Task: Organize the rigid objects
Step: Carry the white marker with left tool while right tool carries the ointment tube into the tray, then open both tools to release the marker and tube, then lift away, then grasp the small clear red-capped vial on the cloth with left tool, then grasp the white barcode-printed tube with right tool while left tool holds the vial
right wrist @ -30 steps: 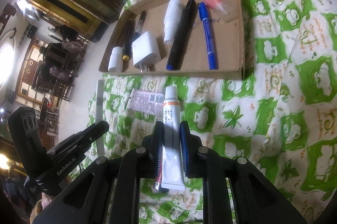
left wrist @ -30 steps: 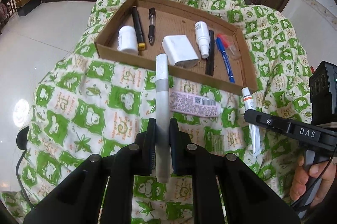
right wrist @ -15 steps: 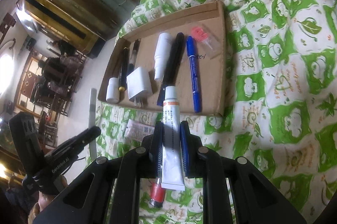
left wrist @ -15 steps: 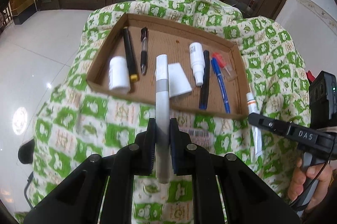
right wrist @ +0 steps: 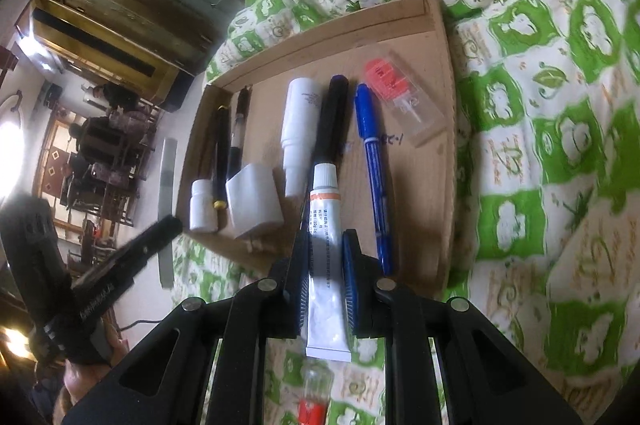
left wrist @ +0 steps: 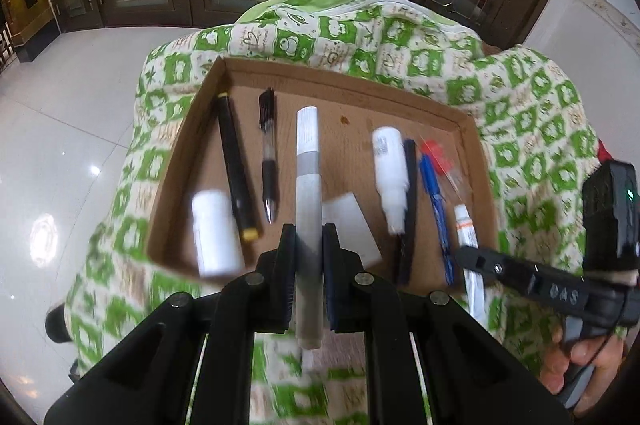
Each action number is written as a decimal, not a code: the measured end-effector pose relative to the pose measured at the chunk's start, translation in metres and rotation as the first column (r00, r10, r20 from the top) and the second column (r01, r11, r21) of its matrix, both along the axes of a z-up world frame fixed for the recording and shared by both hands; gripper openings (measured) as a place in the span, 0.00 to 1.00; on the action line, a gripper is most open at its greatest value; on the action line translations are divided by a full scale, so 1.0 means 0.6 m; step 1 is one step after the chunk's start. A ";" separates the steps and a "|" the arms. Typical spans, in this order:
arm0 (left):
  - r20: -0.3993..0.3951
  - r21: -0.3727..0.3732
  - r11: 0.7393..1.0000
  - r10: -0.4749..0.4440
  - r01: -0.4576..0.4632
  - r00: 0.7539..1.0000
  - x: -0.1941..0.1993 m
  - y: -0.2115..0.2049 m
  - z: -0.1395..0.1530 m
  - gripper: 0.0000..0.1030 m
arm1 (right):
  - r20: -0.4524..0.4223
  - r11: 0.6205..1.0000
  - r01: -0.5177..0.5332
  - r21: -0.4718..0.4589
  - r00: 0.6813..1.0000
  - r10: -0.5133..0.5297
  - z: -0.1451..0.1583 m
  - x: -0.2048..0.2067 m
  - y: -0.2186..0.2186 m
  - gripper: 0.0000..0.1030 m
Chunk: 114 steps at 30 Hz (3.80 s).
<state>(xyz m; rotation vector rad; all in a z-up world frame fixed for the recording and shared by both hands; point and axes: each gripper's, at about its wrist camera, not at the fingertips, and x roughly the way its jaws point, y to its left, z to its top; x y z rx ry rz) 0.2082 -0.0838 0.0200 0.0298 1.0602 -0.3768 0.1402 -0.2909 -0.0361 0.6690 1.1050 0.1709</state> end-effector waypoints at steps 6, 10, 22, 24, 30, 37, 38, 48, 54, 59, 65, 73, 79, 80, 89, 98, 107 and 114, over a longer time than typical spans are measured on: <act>-0.018 0.026 1.000 -0.007 0.007 1.000 0.060 -0.021 -0.026 0.10 | -0.019 1.000 0.011 -0.027 1.000 -0.011 -0.013 0.034 -0.004 0.14; -0.037 0.037 0.999 -0.014 0.016 0.999 0.094 -0.037 -0.048 0.10 | -0.035 0.999 0.014 -0.045 0.999 -0.016 -0.024 0.056 -0.005 0.14; -0.059 0.074 0.997 -0.031 0.035 0.998 0.132 -0.064 -0.092 0.10 | -0.028 0.997 0.033 -0.065 0.999 -0.035 -0.034 0.084 -0.007 0.14; -0.053 0.071 0.997 -0.023 0.027 0.998 0.132 -0.064 -0.088 0.10 | -0.023 0.998 0.030 -0.053 0.999 -0.031 -0.035 0.083 -0.008 0.14; -0.026 0.028 1.000 0.007 -0.006 1.000 0.117 -0.038 -0.037 0.14 | 0.025 0.997 0.038 -0.065 0.999 -0.036 -0.017 0.069 -0.012 0.23; 0.021 -0.065 0.996 0.064 -0.063 0.998 0.020 0.044 0.020 0.51 | 0.056 0.999 0.035 -0.006 0.998 -0.034 0.011 0.016 -0.006 0.31; 0.017 -0.060 0.996 0.063 -0.062 0.998 0.002 0.051 0.017 0.51 | 0.057 1.000 0.025 0.010 0.998 -0.026 0.015 0.003 -0.002 0.31; -0.109 -0.084 0.996 -0.025 0.016 0.994 -0.159 0.054 -0.060 0.51 | -0.010 0.994 -0.095 0.059 0.995 0.096 0.000 -0.118 0.051 0.46; -0.172 -0.081 0.996 -0.055 0.041 0.984 -0.244 0.043 -0.102 0.51 | -0.039 0.997 -0.052 0.062 0.998 0.054 -0.012 -0.118 0.036 0.46; -0.102 -0.055 0.985 -0.167 0.162 0.981 -0.268 -0.005 -0.059 0.51 | -0.019 0.998 -0.008 0.064 1.000 0.009 -0.004 -0.132 0.019 0.46; -0.175 -0.024 0.969 -0.247 0.247 0.953 -0.265 -0.062 -0.068 0.38 | -0.002 0.997 0.069 0.018 0.998 -0.069 0.008 -0.159 0.005 0.46; -0.223 -0.014 0.959 -0.280 0.284 0.934 -0.280 -0.101 -0.098 0.35 | -0.002 0.997 0.074 -0.014 0.997 -0.074 0.011 -0.161 0.006 0.46; -0.212 0.053 0.963 -0.248 0.264 0.945 -0.268 -0.119 -0.112 0.35 | -0.006 0.997 0.075 -0.007 0.997 -0.075 0.008 -0.161 0.005 0.46; -0.230 0.052 0.965 -0.240 0.258 0.943 -0.265 -0.121 -0.119 0.35 | -0.007 0.997 0.075 -0.009 0.997 -0.075 0.008 -0.161 0.005 0.46; -0.200 0.033 0.974 -0.213 0.224 0.956 -0.267 -0.107 -0.122 0.20 | -0.011 0.998 0.055 -0.029 0.998 -0.056 0.006 -0.156 0.013 0.46; -0.168 -0.013 0.996 -0.093 0.092 0.981 -0.236 0.043 -0.078 0.20 | -0.036 0.982 -0.165 -0.089 0.986 0.162 -0.009 -0.109 0.068 0.46; -0.243 -0.038 0.995 0.083 -0.095 0.966 -0.216 0.100 -0.122 0.20 | 0.011 0.782 -0.475 -0.403 0.852 0.523 0.005 -0.055 0.207 0.46; -0.256 -0.067 0.991 0.099 -0.119 0.962 -0.214 0.088 -0.132 0.20 | -0.073 0.713 -0.515 -0.476 0.831 0.552 -0.032 -0.027 0.225 0.46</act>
